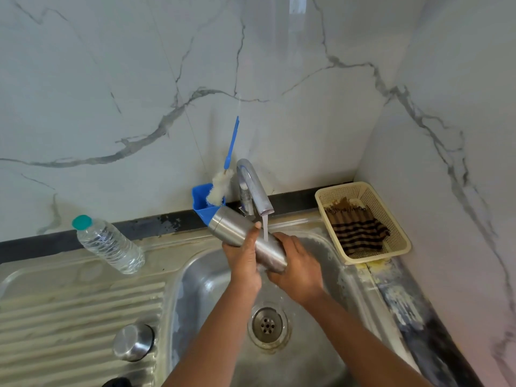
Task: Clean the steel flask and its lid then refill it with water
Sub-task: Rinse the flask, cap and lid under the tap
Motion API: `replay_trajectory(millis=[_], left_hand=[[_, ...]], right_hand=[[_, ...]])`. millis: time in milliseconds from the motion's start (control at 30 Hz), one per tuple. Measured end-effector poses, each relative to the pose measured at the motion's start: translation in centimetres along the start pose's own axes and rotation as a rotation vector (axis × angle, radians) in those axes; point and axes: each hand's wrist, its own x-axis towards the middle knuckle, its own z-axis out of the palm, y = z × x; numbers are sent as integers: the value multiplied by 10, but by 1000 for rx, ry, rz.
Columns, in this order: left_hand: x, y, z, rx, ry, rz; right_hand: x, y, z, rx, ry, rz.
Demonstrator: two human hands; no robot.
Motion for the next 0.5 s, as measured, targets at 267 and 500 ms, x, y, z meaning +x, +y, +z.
replay_trajectory(millis=[267,500], left_hand=[[9,13,-23,-231,-125,48],[6,10,-47,-162,-267,92]], right_hand=[[19,5,-14,1045,-539,363],[36,-24,9,1245,-126,892]])
